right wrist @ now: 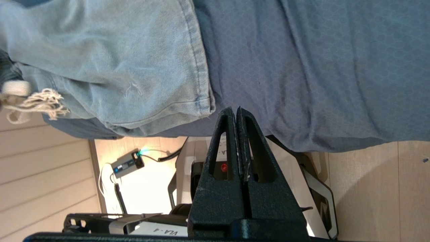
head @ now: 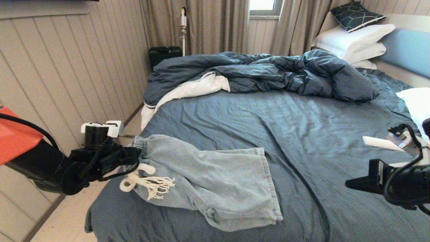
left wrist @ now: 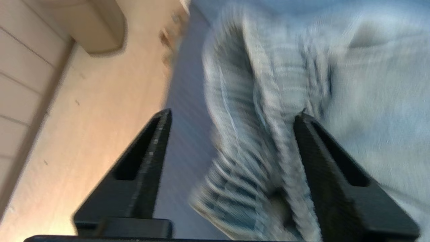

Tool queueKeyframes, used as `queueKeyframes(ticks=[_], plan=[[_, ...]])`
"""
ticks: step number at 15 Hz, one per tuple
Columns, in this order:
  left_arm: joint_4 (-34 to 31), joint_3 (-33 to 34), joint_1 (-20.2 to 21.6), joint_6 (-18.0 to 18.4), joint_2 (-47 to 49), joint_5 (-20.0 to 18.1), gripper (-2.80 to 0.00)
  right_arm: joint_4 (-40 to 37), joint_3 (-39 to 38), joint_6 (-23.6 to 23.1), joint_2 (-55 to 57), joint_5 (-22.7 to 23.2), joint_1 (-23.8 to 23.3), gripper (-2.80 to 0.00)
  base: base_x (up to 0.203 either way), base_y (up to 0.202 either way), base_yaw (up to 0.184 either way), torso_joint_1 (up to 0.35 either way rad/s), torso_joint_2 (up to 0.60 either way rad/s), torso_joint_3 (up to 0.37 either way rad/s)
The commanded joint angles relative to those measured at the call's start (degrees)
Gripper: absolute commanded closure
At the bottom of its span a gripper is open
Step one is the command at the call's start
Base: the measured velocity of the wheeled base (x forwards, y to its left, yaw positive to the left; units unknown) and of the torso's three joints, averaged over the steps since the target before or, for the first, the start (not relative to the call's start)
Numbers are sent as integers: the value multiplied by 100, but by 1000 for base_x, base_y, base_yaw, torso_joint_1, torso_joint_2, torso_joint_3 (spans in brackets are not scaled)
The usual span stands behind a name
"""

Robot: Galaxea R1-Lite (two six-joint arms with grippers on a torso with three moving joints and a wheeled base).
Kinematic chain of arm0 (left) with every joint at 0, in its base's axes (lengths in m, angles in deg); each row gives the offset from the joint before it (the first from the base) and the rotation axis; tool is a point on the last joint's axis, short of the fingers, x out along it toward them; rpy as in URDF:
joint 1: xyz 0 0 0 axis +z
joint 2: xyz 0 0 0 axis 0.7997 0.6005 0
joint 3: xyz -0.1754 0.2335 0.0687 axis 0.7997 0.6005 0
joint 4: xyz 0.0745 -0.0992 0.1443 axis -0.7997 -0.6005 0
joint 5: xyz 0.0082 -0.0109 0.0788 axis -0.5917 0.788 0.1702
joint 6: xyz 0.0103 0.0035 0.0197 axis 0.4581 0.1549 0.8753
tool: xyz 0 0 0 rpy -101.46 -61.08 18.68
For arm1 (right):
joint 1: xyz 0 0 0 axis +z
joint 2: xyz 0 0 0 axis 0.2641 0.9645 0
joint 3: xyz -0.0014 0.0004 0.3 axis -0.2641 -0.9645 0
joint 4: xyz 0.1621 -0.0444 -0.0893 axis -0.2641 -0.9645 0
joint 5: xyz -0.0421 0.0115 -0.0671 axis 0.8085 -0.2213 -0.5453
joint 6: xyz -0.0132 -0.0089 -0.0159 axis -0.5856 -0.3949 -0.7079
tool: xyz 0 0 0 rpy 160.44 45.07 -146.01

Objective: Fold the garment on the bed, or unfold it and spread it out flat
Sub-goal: Unford the blue shorts

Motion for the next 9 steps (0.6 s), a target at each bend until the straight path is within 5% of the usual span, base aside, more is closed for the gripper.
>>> queueKeyframes(ticks=[1,9], plan=[[165,21,186,16,-85,9,-280,-16,-13,14,-4,10,-4,0,0,0,0,0,0,0],[-32,-590,257,-44,-138,-34,-280,-16,-4,40,-4,10,5,0,0,0,0,0,0,0]])
